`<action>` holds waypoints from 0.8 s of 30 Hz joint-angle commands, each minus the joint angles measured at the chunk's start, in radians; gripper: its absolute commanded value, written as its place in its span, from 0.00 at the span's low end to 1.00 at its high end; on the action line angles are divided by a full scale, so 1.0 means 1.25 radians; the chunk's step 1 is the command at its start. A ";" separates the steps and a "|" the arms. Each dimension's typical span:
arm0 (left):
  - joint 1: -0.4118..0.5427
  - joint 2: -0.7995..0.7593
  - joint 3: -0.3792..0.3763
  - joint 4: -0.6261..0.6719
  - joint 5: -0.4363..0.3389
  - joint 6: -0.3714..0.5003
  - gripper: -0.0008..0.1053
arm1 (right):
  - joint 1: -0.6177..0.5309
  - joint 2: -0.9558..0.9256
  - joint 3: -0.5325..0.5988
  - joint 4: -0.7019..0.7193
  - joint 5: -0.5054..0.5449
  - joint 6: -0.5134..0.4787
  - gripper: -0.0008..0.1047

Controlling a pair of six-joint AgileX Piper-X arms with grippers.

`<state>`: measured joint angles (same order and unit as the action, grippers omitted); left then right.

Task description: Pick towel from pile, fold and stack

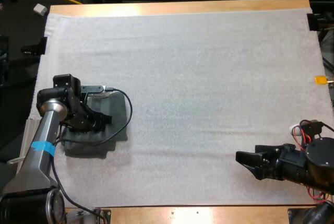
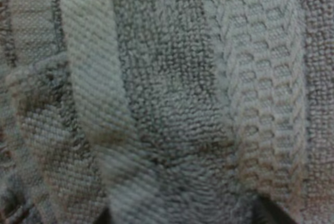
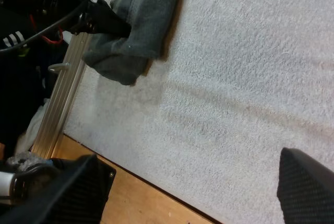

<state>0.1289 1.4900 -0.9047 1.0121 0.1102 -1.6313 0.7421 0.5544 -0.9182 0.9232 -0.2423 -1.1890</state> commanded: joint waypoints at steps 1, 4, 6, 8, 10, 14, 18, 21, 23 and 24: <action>-0.003 0.003 -0.007 -0.001 -0.003 -0.003 0.40 | 0.001 -0.003 -0.004 -0.007 -0.006 0.002 0.65; -0.005 -0.002 -0.031 -0.001 -0.003 -0.004 0.36 | 0.000 -0.005 -0.004 -0.009 -0.007 0.004 0.65; -0.005 -0.004 -0.054 0.002 -0.003 -0.003 0.40 | 0.000 -0.001 -0.003 -0.006 -0.010 0.003 0.65; -0.004 -0.011 -0.077 0.002 -0.003 -0.003 0.50 | 0.000 -0.003 -0.004 -0.008 -0.011 0.004 0.65; -0.005 -0.018 -0.093 0.003 -0.003 -0.003 0.57 | 0.000 0.000 -0.004 -0.008 -0.013 0.004 0.65; -0.019 -0.033 -0.113 -0.017 -0.004 -0.008 0.60 | 0.000 -0.001 -0.004 -0.010 -0.014 0.003 0.65; -0.028 -0.027 -0.113 -0.040 -0.003 -0.008 0.59 | 0.000 -0.002 -0.004 -0.010 -0.007 -0.001 0.65; -0.029 0.041 -0.110 -0.060 0.004 -0.014 0.59 | 0.001 -0.003 -0.004 -0.008 -0.005 0.001 0.65; -0.033 0.092 -0.110 -0.066 0.003 -0.016 0.59 | 0.000 -0.004 -0.004 -0.008 -0.004 0.005 0.65; -0.031 0.116 -0.110 -0.068 0.004 -0.018 0.59 | 0.000 -0.004 -0.005 -0.007 -0.005 0.005 0.65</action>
<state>0.0936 1.6062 -1.0407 0.9341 0.1114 -1.6415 0.7421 0.5544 -0.9182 0.9159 -0.2423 -1.1883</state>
